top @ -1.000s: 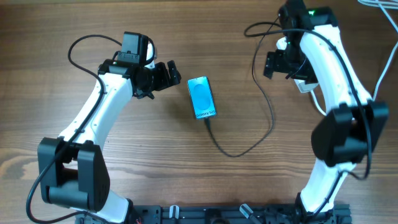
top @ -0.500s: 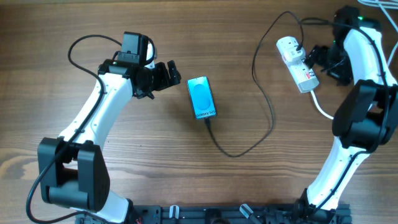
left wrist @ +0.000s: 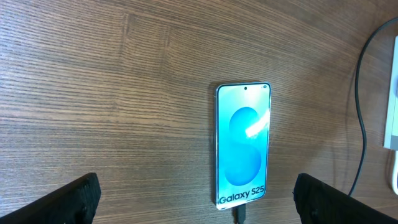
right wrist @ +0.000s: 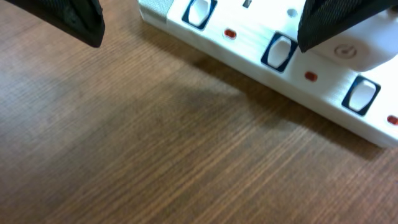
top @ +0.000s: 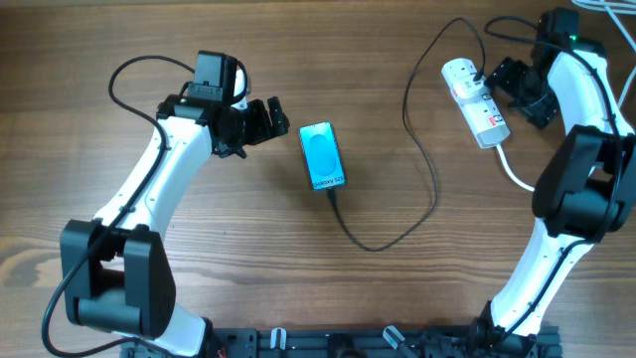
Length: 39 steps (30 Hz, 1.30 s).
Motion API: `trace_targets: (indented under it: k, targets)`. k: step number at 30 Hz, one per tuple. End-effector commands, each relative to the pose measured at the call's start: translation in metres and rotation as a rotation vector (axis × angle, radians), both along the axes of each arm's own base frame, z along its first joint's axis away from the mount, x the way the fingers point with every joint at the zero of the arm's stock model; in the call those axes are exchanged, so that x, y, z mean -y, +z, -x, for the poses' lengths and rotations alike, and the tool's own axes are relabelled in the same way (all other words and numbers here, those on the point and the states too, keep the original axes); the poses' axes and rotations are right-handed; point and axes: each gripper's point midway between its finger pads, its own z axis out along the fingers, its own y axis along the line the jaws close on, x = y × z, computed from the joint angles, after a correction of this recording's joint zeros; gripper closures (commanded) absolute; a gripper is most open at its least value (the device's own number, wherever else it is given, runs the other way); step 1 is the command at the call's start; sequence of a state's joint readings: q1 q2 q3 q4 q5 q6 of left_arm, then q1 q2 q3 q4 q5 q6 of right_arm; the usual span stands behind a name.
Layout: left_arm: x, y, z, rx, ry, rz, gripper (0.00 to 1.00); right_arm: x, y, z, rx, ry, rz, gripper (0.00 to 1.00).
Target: Plug charger to phone and switch on socket
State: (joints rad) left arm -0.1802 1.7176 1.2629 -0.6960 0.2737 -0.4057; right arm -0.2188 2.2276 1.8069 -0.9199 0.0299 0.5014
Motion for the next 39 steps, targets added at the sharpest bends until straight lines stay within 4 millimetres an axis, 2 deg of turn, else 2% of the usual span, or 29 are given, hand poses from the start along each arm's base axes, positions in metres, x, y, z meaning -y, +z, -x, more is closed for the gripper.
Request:
trace_targets:
  k: [1, 10, 22, 32, 39]
  targets:
    - [-0.003, 0.003, -0.001, 0.013, 0.003, -0.009, 0.00, -0.003, -0.017, 0.006, -0.020, -0.011, -0.006, 0.00]
    - [-0.003, 0.003, -0.001, 0.013, 0.003, -0.009, 0.00, 0.000, -0.034, 0.017, -0.050, -0.033, 0.011, 0.00]
    - [-0.003, 0.003, -0.001, 0.014, 0.003, -0.009, 0.00, 0.003, -0.031, 0.001, 0.017, -0.025, 0.026, 0.00]
    - [-0.003, 0.003, -0.001, 0.014, 0.003, -0.009, 0.00, 0.002, -0.031, 0.004, 0.005, -0.024, 0.024, 0.00]
    - [-0.003, 0.003, -0.001, 0.014, 0.003, -0.009, 0.00, 0.004, -0.030, -0.001, 0.030, -0.031, 0.029, 0.00]
